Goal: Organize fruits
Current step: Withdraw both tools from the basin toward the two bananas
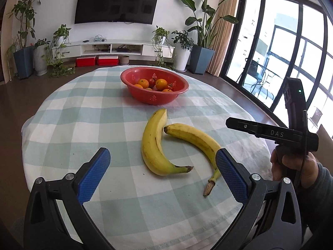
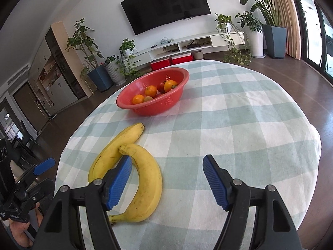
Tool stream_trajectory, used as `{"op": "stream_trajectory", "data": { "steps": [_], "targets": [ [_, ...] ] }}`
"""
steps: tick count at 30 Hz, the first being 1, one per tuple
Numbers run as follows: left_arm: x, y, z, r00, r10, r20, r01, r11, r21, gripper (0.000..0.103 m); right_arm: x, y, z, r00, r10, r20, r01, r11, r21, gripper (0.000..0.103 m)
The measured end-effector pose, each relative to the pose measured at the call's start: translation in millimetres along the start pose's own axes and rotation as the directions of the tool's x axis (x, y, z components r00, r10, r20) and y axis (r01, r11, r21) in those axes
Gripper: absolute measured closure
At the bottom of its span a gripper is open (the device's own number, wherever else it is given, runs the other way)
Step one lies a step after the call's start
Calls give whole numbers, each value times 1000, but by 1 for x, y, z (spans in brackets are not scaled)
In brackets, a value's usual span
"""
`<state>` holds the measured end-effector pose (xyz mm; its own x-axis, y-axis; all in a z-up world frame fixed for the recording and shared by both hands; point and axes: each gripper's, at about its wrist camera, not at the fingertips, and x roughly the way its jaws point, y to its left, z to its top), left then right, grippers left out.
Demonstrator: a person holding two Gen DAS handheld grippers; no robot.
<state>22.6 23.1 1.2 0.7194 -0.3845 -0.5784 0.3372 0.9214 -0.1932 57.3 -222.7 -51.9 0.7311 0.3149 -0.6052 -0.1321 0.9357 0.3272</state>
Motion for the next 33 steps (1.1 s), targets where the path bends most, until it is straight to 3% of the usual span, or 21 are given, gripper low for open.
{"op": "stream_trajectory", "data": {
  "steps": [9,12,18,23,27,33],
  "targets": [
    [-13,-36,-3,1000,-7,27,3,989,145,0,-8,4,-7,1000,11,17,-11,1000,-3,29],
    [-9,-46,-2,999,37,-2,-36,985,170,0,-12,6,-12,1000,15,20,-15,1000,0,29],
    [-2,-41,-1,994,89,-64,-83,992,92,0,-16,11,-19,1000,22,19,-22,1000,-10,28],
    [-5,-23,3,980,189,-58,-187,982,38,0,-17,17,-24,1000,23,11,-23,999,-29,28],
    [-9,-5,13,986,157,-63,-158,987,-11,0,-16,18,-24,1000,23,4,-23,999,-32,28],
    [5,21,26,978,149,-144,-162,984,-80,0,-15,19,-24,1000,22,-1,-22,999,-37,28]
  ]
}}
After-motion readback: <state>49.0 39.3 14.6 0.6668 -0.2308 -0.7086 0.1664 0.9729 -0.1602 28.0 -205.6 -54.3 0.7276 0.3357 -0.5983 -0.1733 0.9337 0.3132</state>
